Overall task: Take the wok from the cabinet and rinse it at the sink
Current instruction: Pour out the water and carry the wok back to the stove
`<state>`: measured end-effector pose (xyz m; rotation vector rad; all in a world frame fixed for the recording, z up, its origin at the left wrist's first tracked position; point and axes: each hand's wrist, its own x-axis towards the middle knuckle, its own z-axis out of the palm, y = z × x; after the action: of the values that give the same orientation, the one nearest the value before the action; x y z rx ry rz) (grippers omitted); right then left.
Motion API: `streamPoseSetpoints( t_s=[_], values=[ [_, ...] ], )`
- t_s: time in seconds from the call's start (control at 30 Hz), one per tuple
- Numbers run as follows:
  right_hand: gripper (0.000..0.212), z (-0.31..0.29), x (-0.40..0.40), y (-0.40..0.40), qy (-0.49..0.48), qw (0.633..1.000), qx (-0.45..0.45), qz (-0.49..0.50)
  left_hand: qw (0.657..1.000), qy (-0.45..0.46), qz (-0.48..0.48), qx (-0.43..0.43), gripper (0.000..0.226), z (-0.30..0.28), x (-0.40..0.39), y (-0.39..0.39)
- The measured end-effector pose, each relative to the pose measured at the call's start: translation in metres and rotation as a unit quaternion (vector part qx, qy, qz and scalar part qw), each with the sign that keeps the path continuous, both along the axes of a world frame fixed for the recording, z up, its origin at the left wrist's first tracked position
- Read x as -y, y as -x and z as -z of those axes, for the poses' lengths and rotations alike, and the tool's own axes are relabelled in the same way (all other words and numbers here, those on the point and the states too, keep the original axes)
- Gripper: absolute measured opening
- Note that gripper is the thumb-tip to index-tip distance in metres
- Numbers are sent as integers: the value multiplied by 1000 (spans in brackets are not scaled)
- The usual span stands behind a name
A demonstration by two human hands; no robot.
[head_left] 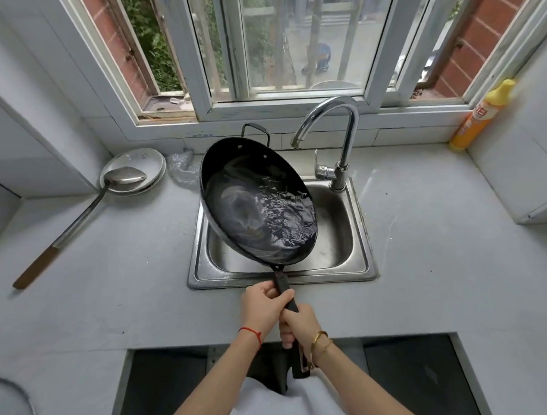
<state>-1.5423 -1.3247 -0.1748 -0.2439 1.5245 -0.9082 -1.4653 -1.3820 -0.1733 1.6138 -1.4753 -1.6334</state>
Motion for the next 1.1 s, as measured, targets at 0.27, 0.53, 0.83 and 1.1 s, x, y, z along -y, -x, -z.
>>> streamPoseSetpoints(
  t_s=[0.27,0.53,0.83,1.1],
  values=[
    [38,3,9,-12,-2,997,80,11,997,43,-36,59,19,-10,3,-8],
    [46,6,15,-17,15,979,203,7,992,72,-62,78,24,-18,5,-13],
    [56,13,22,-19,47,951,307,5,987,102,-72,102,13,-23,10,-11],
    [66,12,26,-20,60,930,364,6,981,140,-56,122,6,-23,13,-10]
  ],
)
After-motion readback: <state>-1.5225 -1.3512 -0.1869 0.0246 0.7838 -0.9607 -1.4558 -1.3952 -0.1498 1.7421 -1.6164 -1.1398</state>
